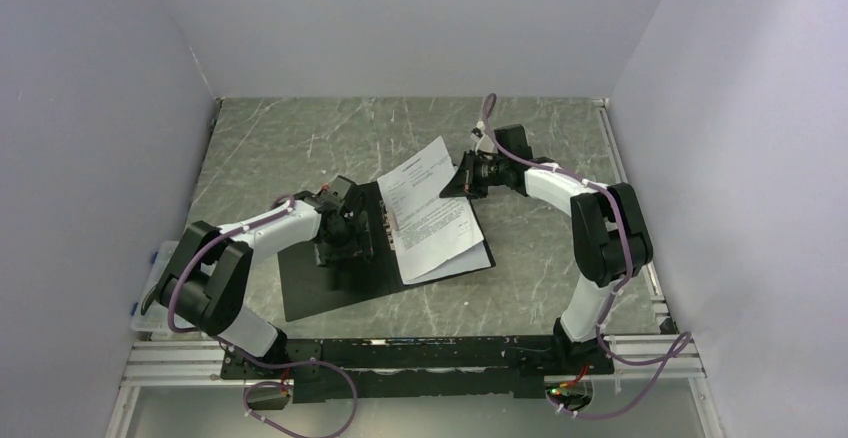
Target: Put the files into the folder
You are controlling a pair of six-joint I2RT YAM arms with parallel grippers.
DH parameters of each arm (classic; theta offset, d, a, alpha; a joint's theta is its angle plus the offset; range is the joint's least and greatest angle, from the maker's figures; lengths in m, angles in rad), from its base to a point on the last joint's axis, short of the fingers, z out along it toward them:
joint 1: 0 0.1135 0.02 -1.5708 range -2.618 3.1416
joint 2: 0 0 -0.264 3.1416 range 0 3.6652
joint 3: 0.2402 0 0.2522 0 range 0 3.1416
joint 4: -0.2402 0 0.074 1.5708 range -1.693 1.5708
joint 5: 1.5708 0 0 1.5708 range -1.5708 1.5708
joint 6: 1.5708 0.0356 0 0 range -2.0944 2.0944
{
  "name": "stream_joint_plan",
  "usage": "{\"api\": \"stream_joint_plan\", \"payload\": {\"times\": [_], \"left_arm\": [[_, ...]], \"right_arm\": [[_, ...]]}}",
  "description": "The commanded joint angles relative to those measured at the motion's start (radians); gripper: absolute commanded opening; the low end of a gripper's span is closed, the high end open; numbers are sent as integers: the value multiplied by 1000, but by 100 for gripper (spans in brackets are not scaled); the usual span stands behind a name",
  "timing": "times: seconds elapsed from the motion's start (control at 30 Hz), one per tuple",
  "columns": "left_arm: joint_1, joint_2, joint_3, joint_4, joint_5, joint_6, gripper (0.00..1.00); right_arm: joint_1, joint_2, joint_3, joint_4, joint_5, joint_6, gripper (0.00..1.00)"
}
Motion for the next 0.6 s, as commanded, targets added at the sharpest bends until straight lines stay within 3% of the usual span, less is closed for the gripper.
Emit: {"api": "stream_joint_plan", "payload": {"times": [0.0, 0.57], "left_arm": [[6, 11, -9, 20, 11, 1, 81], [6, 6, -18, 25, 22, -5, 80]], "right_arm": [[6, 15, -11, 65, -29, 0, 0], [6, 23, -96, 119, -14, 22, 0]]}}
